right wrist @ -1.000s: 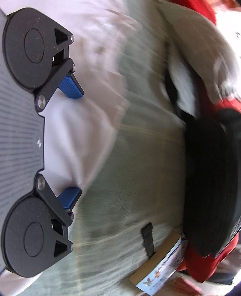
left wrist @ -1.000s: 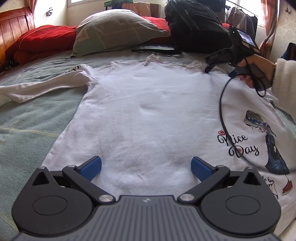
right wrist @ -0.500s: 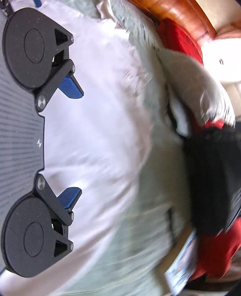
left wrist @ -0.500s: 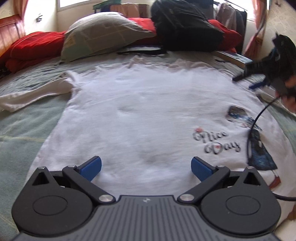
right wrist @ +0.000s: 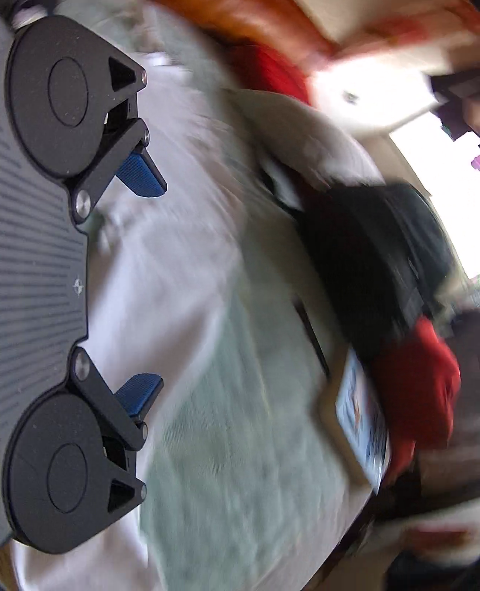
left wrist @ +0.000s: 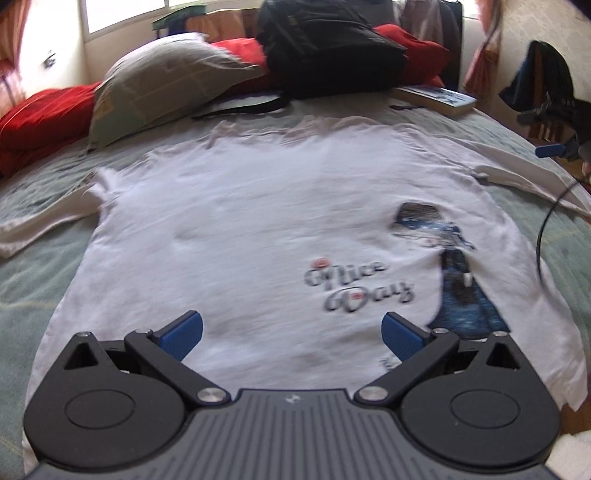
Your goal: Fold clothes
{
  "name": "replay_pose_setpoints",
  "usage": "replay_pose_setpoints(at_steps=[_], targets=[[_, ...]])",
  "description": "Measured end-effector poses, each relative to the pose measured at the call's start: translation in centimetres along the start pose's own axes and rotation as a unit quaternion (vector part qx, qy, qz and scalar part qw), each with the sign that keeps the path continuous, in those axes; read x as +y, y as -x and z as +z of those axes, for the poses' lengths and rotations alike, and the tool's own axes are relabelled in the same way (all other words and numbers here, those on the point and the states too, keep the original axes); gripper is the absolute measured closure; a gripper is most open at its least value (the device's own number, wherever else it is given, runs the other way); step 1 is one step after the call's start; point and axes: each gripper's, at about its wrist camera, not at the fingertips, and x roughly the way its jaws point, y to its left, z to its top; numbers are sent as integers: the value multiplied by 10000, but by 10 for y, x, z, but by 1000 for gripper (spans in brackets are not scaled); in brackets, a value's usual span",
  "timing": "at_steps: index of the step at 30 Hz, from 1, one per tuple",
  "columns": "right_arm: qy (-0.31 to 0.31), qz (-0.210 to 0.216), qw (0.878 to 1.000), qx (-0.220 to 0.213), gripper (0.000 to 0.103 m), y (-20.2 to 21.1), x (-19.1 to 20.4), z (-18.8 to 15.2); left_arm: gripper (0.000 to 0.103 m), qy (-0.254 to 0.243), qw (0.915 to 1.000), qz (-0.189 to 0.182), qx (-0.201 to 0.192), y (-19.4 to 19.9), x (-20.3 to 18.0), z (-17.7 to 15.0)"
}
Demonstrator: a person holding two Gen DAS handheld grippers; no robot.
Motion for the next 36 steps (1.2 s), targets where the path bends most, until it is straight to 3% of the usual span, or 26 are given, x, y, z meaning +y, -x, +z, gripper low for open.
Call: replay_pose_setpoints(at_steps=[2,5,7,10,12,17,21,25,29,30,31,36], targets=[[-525,-65,9984,-202,0,15,-37,7,1,-97,9999,-36,-6,0,-9,1],[-351,-452,9969,-548,5,30,-71,16,1,-221,9997,-87,-10,0,-22,4],[-193,-800,9953,-506,28,31,-90,25,1,-287,9995,-106,-6,1,-30,5],[269,-1190,9922,-271,45,24,-110,33,1,-342,9993,-116,-25,2,-39,5],[659,-1280,9896,-49,46,19,-117,34,1,-353,9993,-107,-29,2,-45,5],[1277,-1063,9854,382,47,13,-121,25,1,-427,9990,-142,-14,2,-60,6],[1738,-1041,9767,714,59,10,-121,15,1,-546,9982,-220,-62,4,-74,7],[2215,-1147,9638,940,62,14,-119,1,1,-615,9977,-263,-74,4,-83,7],[2568,-1112,9554,941,79,20,-111,-10,1,-667,9974,-269,-46,3,-90,6],[2652,-1156,9530,900,90,20,-108,-12,1,-688,9973,-265,-46,4,-91,6],[2722,-1216,9506,864,94,21,-105,-13,1,-709,9971,-262,-47,4,-92,6],[2831,-1522,9461,404,96,31,-92,-3,1,-743,9970,-221,-78,7,-93,8]])
